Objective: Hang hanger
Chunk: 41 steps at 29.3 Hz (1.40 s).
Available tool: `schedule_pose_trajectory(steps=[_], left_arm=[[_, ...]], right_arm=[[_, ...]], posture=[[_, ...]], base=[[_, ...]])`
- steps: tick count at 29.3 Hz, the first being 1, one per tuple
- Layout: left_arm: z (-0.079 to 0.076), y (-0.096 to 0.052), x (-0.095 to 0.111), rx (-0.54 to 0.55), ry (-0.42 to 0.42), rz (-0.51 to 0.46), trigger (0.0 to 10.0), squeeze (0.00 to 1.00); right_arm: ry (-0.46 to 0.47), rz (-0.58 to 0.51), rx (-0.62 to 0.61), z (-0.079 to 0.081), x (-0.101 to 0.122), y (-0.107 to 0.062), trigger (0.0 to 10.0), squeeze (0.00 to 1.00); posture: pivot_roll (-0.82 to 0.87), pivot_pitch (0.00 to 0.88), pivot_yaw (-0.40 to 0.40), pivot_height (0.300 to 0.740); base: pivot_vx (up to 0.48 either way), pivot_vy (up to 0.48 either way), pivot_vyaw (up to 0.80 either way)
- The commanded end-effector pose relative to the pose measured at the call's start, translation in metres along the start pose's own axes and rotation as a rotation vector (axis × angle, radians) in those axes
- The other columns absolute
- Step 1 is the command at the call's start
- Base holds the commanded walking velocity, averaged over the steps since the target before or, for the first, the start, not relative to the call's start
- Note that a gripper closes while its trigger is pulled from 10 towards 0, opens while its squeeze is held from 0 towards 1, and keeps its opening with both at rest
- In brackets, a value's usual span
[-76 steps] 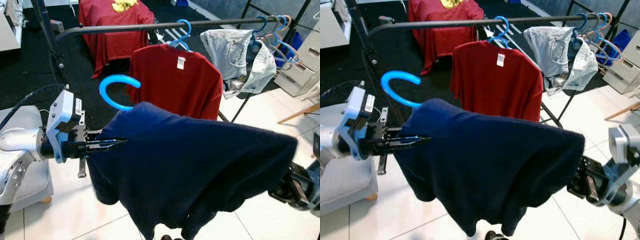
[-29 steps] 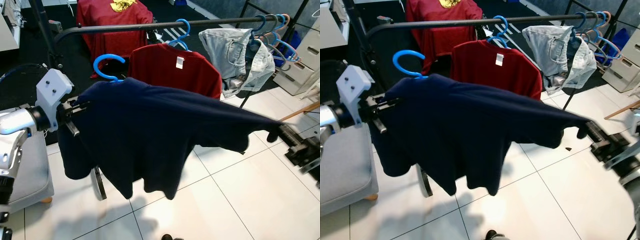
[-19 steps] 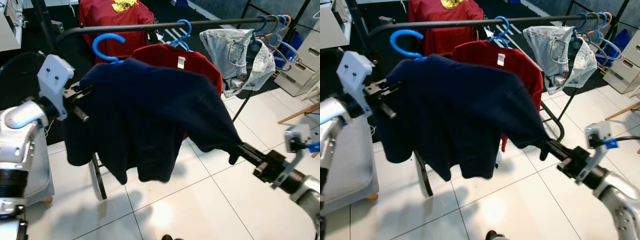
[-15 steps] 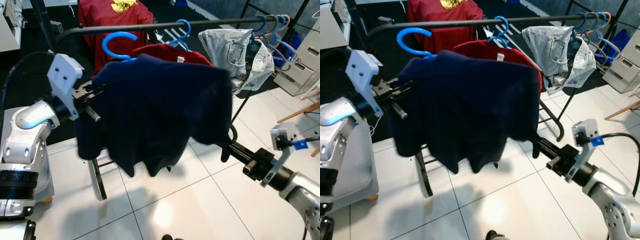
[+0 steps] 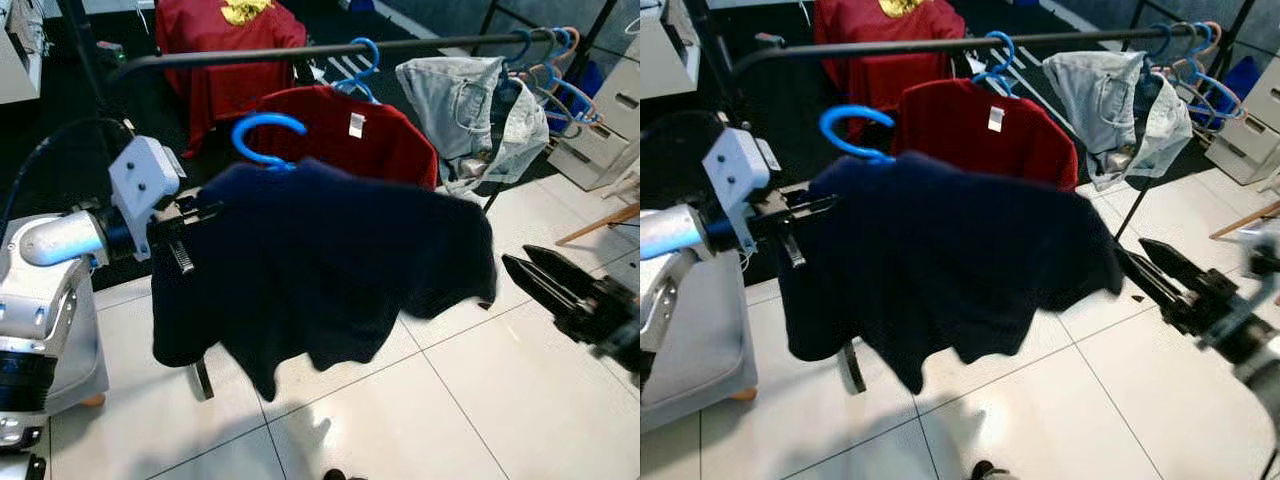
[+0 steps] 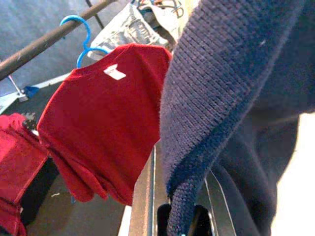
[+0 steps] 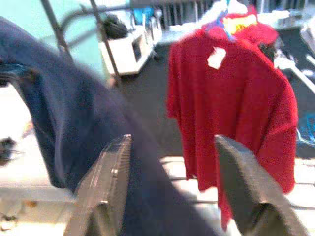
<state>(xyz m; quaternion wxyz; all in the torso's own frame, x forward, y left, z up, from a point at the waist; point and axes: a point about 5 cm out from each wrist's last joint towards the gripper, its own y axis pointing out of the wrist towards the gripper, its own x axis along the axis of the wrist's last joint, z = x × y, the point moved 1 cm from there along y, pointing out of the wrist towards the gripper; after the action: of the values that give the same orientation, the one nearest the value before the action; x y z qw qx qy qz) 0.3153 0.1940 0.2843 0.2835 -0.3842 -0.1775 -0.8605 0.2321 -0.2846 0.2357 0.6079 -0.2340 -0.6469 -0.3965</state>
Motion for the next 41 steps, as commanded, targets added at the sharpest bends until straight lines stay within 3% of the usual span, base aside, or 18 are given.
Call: schedule_pose_trajectory(steps=[1, 5, 7, 10, 11, 12, 14, 17, 23, 29, 36, 37, 41], left_arm=[[-0.003, 0.002, 0.013, -0.046, 0.046, -0.040, 10.0, 0.00], [-0.008, 0.006, 0.016, -0.066, 0.046, -0.061, 10.0, 0.00], [-0.013, 0.014, 0.021, -0.086, 0.035, -0.098, 10.0, 0.00], [-0.016, 0.018, 0.023, -0.095, 0.028, -0.114, 10.0, 0.00], [-0.020, 0.022, 0.025, -0.110, 0.024, -0.131, 10.0, 0.00], [-0.022, 0.026, 0.028, -0.120, 0.020, -0.146, 10.0, 0.00], [-0.024, 0.029, 0.030, -0.132, 0.019, -0.161, 10.0, 0.00], [-0.025, 0.030, 0.032, -0.134, 0.020, -0.163, 10.0, 0.00], [-0.026, 0.032, 0.031, -0.137, 0.020, -0.164, 10.0, 0.00], [-0.028, 0.035, 0.030, -0.130, 0.014, -0.170, 10.0, 0.00], [-0.027, 0.038, 0.030, -0.111, 0.023, -0.163, 10.0, 0.00], [-0.024, 0.039, 0.027, -0.081, 0.035, -0.144, 10.0, 0.00], [-0.014, 0.041, 0.018, 0.004, 0.074, -0.076, 10.0, 0.00]], right_arm=[[-0.011, -0.064, 0.031, 0.003, 0.019, -0.007, 10.0, 1.00], [-0.011, -0.084, 0.038, 0.005, 0.024, -0.005, 10.0, 1.00], [-0.045, 0.001, 0.045, 0.009, 0.011, 0.003, 10.0, 1.00], [-0.047, 0.042, 0.059, 0.013, 0.002, 0.009, 10.0, 1.00], [-0.038, 0.072, 0.097, 0.019, -0.007, 0.017, 10.0, 0.35], [-0.016, 0.082, 0.133, 0.026, -0.013, 0.025, 10.0, 0.00], [0.029, 0.077, 0.200, 0.038, -0.017, 0.034, 10.0, 0.00], [0.057, 0.070, 0.232, 0.044, -0.016, 0.037, 10.0, 0.00], [0.097, 0.016, 0.308, 0.054, -0.008, 0.033, 10.0, 0.00], [0.126, -0.187, 0.286, 0.049, 0.021, 0.026, 10.0, 0.00], [0.163, -0.270, 0.287, 0.048, 0.029, 0.024, 10.0, 0.00], [0.181, -0.318, 0.307, 0.050, 0.036, 0.022, 10.0, 0.00], [0.193, -0.306, 0.372, 0.059, 0.039, 0.020, 10.0, 0.00]], posture=[[0.03, 0.184, -0.051, 0.740], [0.03, 0.184, -0.051, 0.740], [0.03, 0.181, -0.051, 0.740], [0.03, 0.177, -0.051, 0.740], [0.03, 0.177, -0.051, 0.740], [0.04, 0.171, -0.048, 0.740], [0.04, 0.171, -0.048, 0.740], [0.04, 0.171, -0.048, 0.740], [0.04, 0.166, -0.046, 0.740], [0.03, 0.170, -0.037, 0.740], [0.03, 0.170, -0.037, 0.740], [0.03, 0.170, -0.037, 0.740], [0.03, 0.177, -0.036, 0.740]], base=[[0.000, 0.000, 0.00], [0.000, 0.000, 0.00], [0.000, 0.000, 0.00], [0.000, 0.000, 0.00], [0.000, 0.000, 0.00], [0.000, 0.000, 0.00], [0.000, 0.000, 0.00], [0.000, 0.000, 0.00], [0.000, 0.000, 0.00], [0.000, 0.000, 0.00], [0.000, 0.000, 0.00], [0.000, 0.000, 0.00], [0.000, 0.000, 0.00]])
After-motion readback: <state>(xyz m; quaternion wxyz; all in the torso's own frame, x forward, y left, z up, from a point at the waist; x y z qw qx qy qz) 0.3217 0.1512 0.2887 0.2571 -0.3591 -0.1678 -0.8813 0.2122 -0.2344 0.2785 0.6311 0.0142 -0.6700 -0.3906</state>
